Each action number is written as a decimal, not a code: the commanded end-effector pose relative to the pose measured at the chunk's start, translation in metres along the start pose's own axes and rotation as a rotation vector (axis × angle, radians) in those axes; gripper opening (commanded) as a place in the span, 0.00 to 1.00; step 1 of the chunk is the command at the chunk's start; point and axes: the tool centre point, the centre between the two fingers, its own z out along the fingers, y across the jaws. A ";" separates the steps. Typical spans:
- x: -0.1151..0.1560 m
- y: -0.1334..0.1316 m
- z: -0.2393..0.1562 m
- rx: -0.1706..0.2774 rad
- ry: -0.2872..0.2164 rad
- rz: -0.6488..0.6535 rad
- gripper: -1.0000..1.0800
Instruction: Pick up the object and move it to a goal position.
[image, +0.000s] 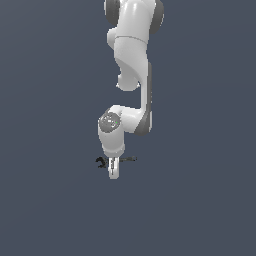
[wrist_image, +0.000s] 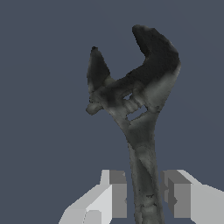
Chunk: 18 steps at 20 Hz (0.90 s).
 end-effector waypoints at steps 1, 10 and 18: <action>0.000 0.001 -0.009 0.002 0.000 0.000 0.00; 0.001 0.011 -0.074 0.001 -0.002 0.001 0.00; 0.003 0.023 -0.158 0.001 -0.001 0.002 0.00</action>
